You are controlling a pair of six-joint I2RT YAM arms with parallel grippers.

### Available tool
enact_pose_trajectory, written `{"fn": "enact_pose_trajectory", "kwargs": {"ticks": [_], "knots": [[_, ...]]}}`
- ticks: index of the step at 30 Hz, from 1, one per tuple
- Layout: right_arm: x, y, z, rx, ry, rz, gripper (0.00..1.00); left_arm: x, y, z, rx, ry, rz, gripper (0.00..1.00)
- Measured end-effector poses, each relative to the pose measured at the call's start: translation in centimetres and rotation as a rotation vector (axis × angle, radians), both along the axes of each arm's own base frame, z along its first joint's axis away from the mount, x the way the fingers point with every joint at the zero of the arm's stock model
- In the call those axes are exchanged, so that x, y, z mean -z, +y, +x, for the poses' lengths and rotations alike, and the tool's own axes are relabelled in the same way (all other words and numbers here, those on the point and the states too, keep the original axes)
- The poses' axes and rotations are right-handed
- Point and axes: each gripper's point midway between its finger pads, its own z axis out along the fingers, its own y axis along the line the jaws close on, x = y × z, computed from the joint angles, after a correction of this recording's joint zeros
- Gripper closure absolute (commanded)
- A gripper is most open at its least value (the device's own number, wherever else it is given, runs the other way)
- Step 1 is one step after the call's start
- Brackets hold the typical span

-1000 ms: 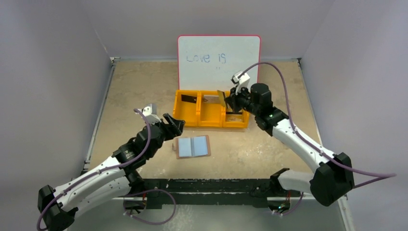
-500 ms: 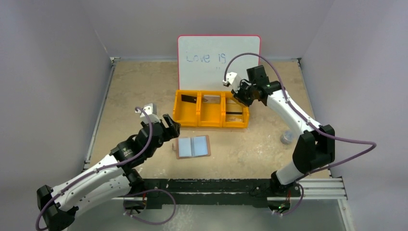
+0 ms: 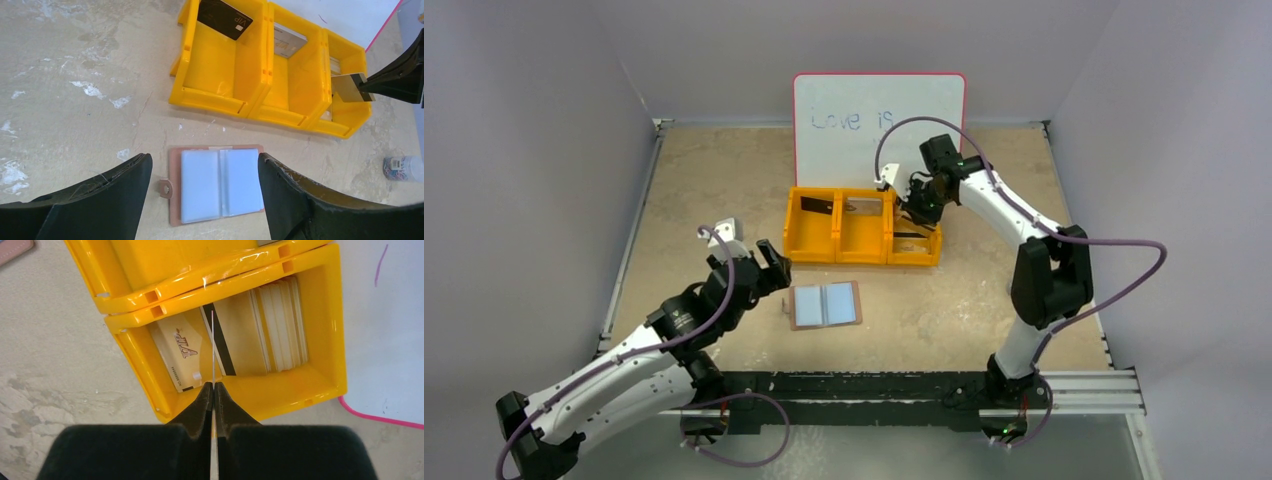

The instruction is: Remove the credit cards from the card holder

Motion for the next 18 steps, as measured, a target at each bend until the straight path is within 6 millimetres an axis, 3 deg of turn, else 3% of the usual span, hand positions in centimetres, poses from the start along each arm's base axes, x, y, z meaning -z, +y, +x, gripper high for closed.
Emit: {"fn": "enact_pose_trajectory", "kwargs": {"ticks": [13,18], "knots": [[3.6,0.6,2.1,-0.051,0.067,-0.047,0.98,-0.8,1.2,-0.4,-0.018,-0.017,0.024,0.22],[4.4,0.7,2.6,-0.069,0.092,-0.064,0.91,-0.8,1.5,-0.5,-0.021,-0.015,0.028,0.22]]}}
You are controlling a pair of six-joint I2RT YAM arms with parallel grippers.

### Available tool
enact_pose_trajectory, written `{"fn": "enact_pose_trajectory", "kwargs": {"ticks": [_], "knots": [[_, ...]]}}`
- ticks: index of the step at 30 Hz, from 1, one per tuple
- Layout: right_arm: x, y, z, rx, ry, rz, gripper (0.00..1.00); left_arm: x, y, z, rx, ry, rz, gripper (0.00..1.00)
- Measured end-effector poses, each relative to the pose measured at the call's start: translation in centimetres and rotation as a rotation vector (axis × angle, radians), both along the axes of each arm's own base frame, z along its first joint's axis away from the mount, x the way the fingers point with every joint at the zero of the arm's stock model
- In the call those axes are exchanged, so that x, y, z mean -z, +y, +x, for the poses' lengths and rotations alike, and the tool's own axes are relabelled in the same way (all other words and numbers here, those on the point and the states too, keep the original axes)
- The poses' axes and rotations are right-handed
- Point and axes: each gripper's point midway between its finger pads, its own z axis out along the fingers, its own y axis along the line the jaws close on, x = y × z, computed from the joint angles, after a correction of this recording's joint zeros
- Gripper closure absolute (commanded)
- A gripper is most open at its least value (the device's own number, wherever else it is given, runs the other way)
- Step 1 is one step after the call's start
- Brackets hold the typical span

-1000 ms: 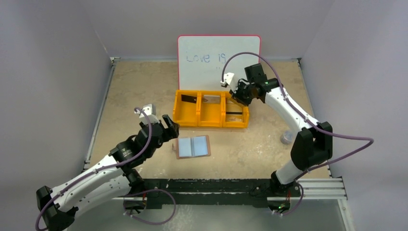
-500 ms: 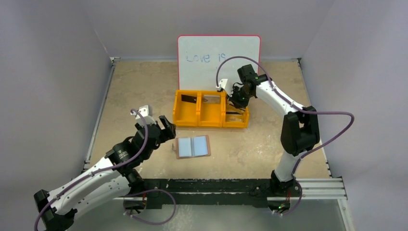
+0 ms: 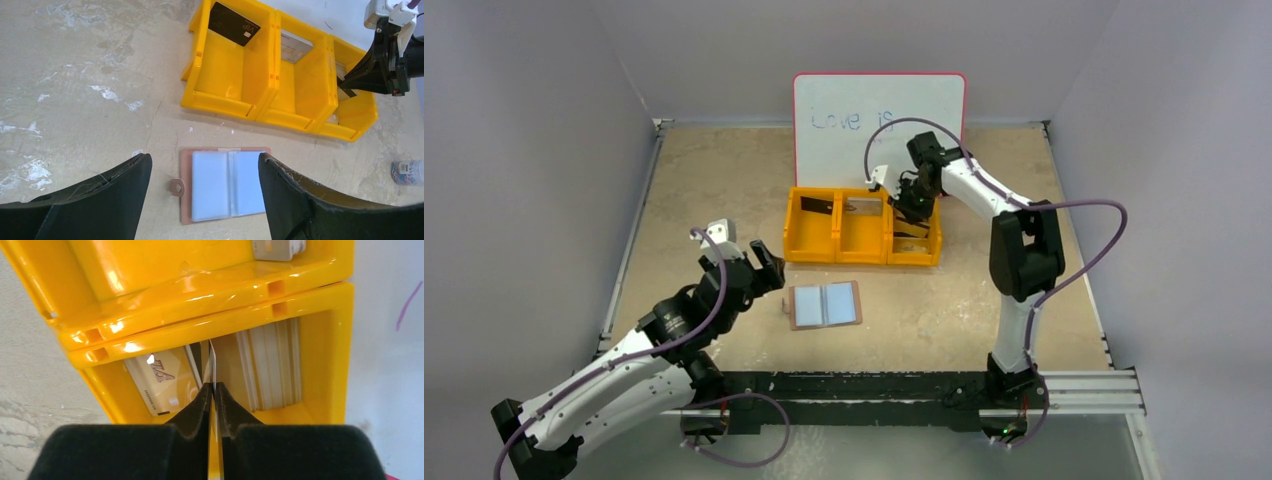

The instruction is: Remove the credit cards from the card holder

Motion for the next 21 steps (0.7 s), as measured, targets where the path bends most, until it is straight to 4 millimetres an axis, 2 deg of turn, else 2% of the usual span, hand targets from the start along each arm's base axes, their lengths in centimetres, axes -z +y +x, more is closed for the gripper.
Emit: {"fn": "enact_pose_trajectory", "kwargs": {"ticks": [2,4,5,6,7,12,15,18,21], "knots": [[-0.1,0.0,0.5,0.003,-0.010,-0.008,0.84,0.0,0.0,0.0,0.000,0.000,0.001,0.22],[-0.3,-0.2,1.0,0.013,-0.029,-0.019,0.81,0.1,0.1,-0.1,0.000,0.004,0.004,0.22],[-0.3,-0.3,1.2,0.017,-0.039,-0.023,0.76,0.1,0.1,-0.1,0.000,0.005,0.007,0.22],[-0.4,-0.4,1.5,0.020,-0.049,-0.031,0.62,0.1,0.1,-0.1,0.000,0.005,0.007,0.22],[-0.4,-0.5,1.6,0.025,-0.055,-0.034,0.59,0.1,0.1,-0.1,-0.001,0.005,0.008,0.22],[-0.9,-0.7,2.3,0.048,-0.082,-0.049,0.59,-0.1,0.0,0.1,0.000,0.008,0.017,0.22],[-1.8,-0.9,3.1,0.097,-0.122,-0.050,0.59,-0.4,-0.2,0.3,0.000,0.010,0.021,0.22],[-4.5,-0.8,3.8,0.135,-0.217,-0.007,0.57,-0.4,-0.4,0.4,0.000,0.015,0.026,0.22],[-10.1,-0.9,3.7,0.194,-0.388,0.083,0.54,-0.2,-0.5,0.5,0.000,0.020,0.032,0.22]]}}
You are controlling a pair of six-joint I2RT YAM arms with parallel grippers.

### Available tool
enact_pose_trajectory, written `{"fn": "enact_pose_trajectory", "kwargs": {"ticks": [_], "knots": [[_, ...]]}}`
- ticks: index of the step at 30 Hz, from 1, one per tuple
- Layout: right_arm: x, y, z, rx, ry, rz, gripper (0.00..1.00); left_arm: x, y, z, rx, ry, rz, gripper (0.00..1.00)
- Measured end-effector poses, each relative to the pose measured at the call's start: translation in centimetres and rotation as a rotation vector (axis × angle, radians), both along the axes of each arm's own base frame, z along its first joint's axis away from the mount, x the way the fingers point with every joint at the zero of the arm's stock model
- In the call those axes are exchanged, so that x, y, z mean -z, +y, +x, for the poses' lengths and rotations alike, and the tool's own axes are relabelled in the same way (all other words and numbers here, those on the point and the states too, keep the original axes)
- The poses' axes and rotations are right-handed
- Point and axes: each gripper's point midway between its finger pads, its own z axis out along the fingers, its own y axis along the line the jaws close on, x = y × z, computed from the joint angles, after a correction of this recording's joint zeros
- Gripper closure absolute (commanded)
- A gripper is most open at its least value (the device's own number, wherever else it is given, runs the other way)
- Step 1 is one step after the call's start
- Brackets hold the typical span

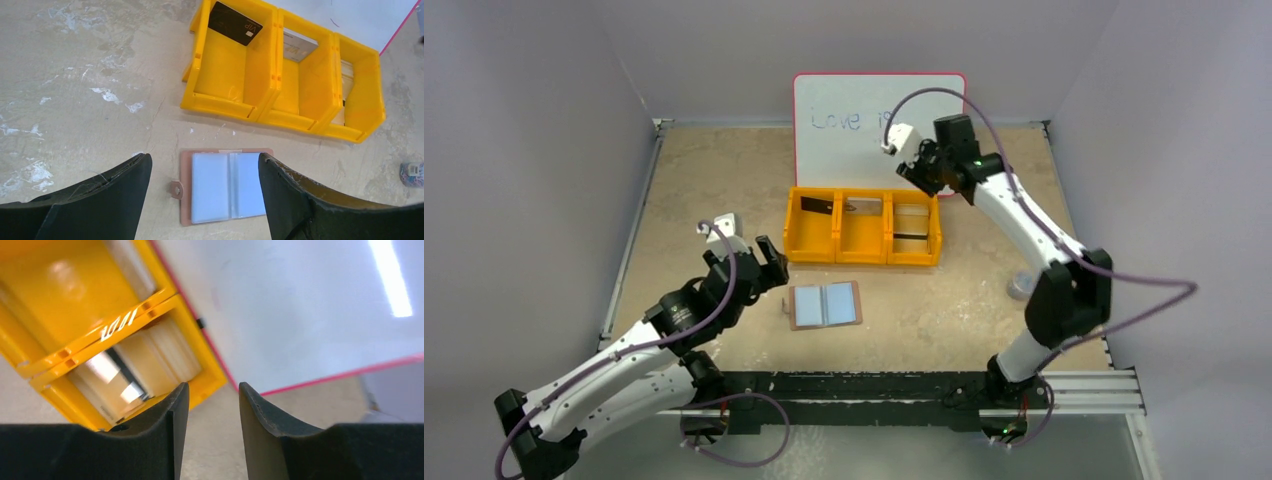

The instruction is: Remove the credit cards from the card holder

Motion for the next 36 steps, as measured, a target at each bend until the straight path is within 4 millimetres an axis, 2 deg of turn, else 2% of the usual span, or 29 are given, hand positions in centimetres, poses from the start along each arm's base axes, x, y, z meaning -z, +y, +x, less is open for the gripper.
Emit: {"fn": "enact_pose_trajectory", "kwargs": {"ticks": [2,5,7,8,9,11,14,19,22,28,36], "knots": [[-4.2,-0.1,-0.2,0.045,-0.132,0.072,0.48,0.1,0.0,0.1,-0.007,0.000,0.002,0.22],[-10.5,-1.1,-1.6,0.160,-0.354,0.241,0.24,0.1,0.4,0.4,-0.036,-0.005,0.013,0.22],[-13.2,-1.9,-3.5,0.238,-0.453,0.375,0.14,0.1,0.8,0.7,-0.070,-0.012,0.019,0.22],[-14.0,-2.3,-4.4,0.270,-0.486,0.431,0.03,-0.1,1.1,0.8,-0.090,-0.018,0.025,0.21],[-14.8,-2.8,-5.4,0.317,-0.517,0.501,0.00,-0.3,1.3,1.0,-0.107,-0.025,0.029,0.21],[-15.4,-4.0,-7.2,0.413,-0.547,0.627,0.00,-1.1,2.0,1.4,-0.159,-0.048,0.031,0.20],[-15.2,-5.3,-9.9,0.537,-0.541,0.806,0.00,-2.9,2.9,2.1,-0.236,-0.085,0.035,0.19],[-14.0,-6.5,-12.9,0.679,-0.479,1.003,0.00,-7.4,4.7,3.0,-0.388,-0.151,0.048,0.18],[-13.3,-7.1,-13.7,0.745,-0.454,1.042,0.00,-10.3,6.1,3.2,-0.482,-0.190,0.073,0.18],[-12.7,-8.7,-14.4,0.848,-0.458,1.040,0.00,-14.1,8.7,2.6,-0.596,-0.236,0.136,0.18],[-16.1,-9.2,-14.1,0.843,-0.509,1.022,0.00,-16.3,12.2,0.4,-0.667,-0.286,0.169,0.17]]}}
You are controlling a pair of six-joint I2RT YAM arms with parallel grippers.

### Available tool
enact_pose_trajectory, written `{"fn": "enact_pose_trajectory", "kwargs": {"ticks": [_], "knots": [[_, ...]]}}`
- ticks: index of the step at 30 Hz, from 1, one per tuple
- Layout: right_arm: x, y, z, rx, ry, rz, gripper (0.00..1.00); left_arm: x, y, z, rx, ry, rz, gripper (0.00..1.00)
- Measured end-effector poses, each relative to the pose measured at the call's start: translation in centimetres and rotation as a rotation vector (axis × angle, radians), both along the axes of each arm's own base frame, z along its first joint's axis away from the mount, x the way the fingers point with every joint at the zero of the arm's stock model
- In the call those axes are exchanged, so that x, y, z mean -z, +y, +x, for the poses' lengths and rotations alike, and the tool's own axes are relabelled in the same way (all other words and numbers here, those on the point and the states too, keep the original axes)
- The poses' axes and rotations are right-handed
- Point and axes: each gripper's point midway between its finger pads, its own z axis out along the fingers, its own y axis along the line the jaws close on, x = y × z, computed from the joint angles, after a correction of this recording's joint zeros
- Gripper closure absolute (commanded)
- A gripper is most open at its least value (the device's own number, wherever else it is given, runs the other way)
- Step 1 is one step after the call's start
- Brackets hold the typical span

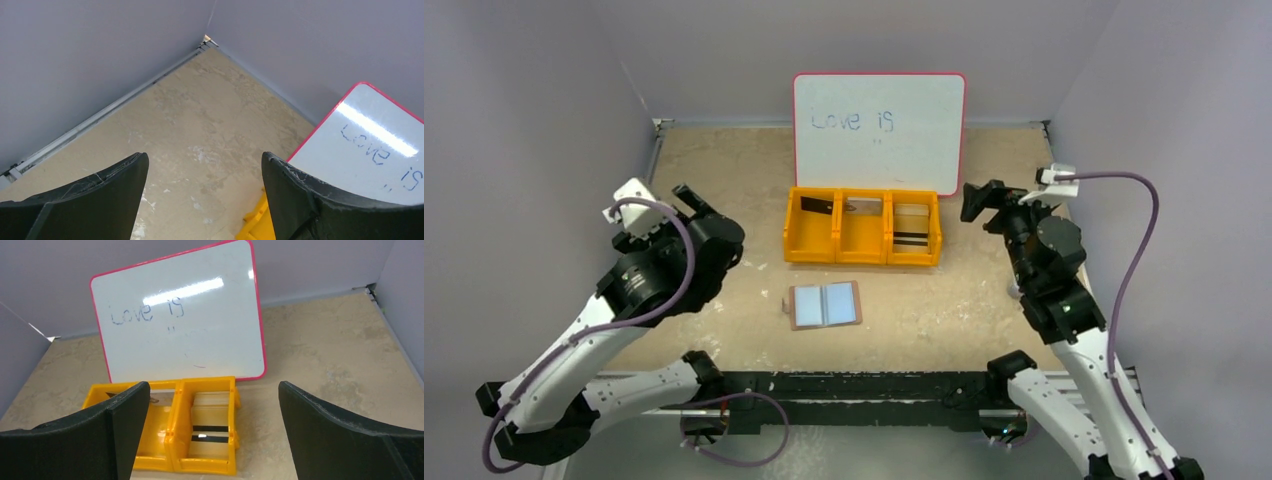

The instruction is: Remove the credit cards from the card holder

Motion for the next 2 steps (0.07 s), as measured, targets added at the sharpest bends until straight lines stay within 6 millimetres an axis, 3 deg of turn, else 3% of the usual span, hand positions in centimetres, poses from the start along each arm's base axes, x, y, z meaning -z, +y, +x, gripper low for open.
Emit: {"fn": "enact_pose_trajectory", "kwargs": {"ticks": [2], "knots": [[-0.23,0.04,0.16,-0.001,-0.001,-0.007,0.00,-0.37,0.63,-0.46,-0.006,-0.016,-0.007,0.16]]}}
